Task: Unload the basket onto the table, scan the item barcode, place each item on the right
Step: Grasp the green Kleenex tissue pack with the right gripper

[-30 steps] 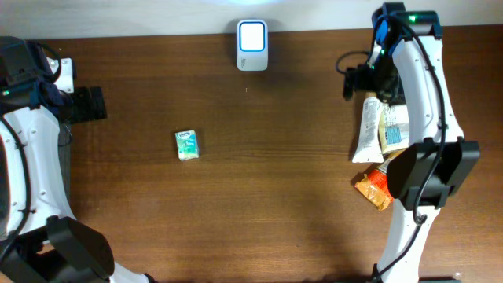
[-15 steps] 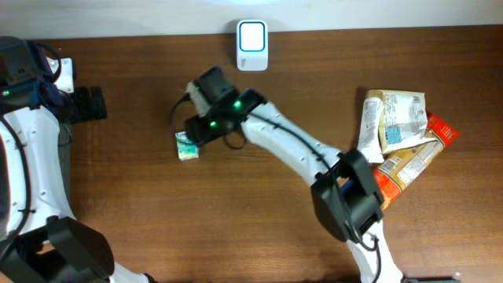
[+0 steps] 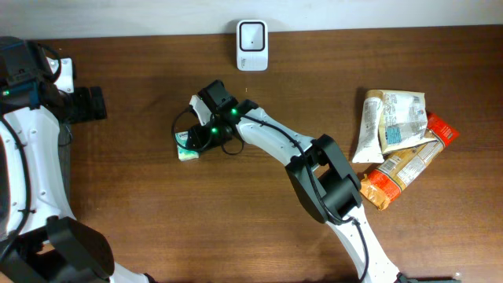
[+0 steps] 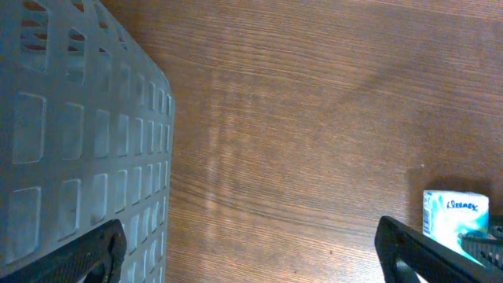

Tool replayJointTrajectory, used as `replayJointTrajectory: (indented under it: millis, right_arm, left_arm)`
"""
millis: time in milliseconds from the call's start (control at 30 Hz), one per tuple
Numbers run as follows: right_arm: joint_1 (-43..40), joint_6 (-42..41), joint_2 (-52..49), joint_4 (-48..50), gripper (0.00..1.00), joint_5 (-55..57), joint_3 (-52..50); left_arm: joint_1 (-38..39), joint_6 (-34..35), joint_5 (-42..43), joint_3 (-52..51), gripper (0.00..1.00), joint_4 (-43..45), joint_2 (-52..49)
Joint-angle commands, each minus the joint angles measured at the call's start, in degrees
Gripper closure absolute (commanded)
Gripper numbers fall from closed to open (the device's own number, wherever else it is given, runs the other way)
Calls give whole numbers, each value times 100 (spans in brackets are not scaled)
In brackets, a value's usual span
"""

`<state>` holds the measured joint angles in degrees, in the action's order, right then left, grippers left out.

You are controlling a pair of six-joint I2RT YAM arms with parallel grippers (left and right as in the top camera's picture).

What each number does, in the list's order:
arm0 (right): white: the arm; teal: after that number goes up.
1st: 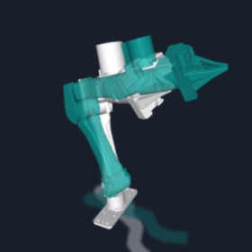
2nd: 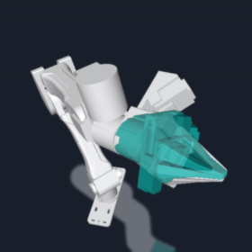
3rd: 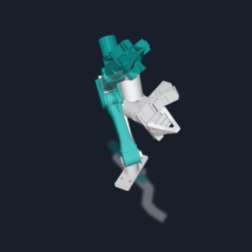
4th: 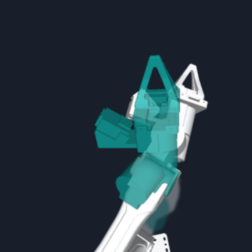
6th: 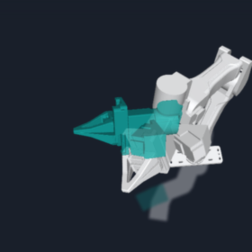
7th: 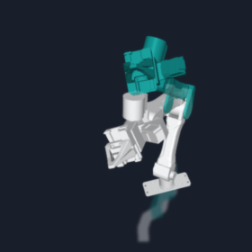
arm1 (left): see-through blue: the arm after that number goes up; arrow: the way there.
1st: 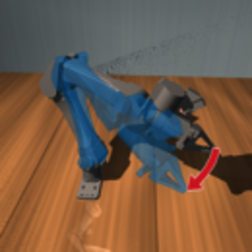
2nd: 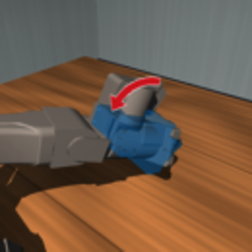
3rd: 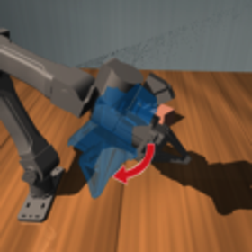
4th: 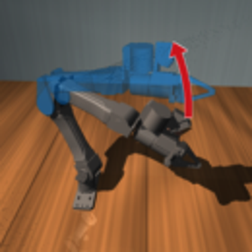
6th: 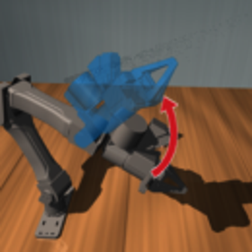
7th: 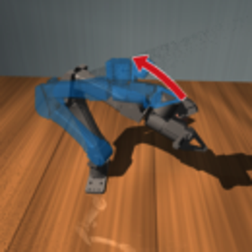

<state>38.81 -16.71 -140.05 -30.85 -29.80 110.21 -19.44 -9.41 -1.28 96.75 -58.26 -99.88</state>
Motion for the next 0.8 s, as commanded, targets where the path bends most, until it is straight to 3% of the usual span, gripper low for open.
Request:
replayJointTrajectory:
  millis: [0, 33, 67, 133, 267, 367, 500, 667, 700, 733, 767]
  right_arm:
    - [-35, -125, -131, 26, 61, -225, -33]
    - [-61, -122, -157, 15, 83, -310, -33]
    - [-70, -120, -157, -24, 96, -365, -33]
    - [-76, -111, -151, -229, 96, -411, -28]
    - [-619, 192, 201, -929, 96, -1585, -26]
    - [-1357, 1010, 627, -2031, 96, -2181, -26]
    - [-2011, 1587, 758, -3012, 96, -710, -28]
    - [-1692, 1534, 645, -3049, 96, 472, -35]
    - [-1604, 1451, 562, -3049, 95, 640, -35]
    - [-1512, 1458, 487, -3073, 54, 861, -35]
    - [-1488, 1460, 485, -3097, 43, 1080, -35]
  left_arm:
    - [-50, -52, 44, 26, 1, 7, 13]
    - [-48, -52, 46, 26, 1, 9, 15]
    - [-50, -52, 44, 24, 1, 4, 15]
    - [-50, -52, 46, 24, 1, 11, 13]
    - [-48, -52, 46, 24, 1, 7, 13]
    - [-50, -52, 46, 26, 1, 9, 15]
    - [-50, -52, 46, 24, 1, 9, 15]
    - [-50, -52, 44, 26, 1, 7, 15]
    - [-50, -52, 46, 26, 1, 7, 15]
    - [-50, -52, 44, 26, 1, 7, 13]
    - [-50, -52, 46, 26, 1, 9, 15]
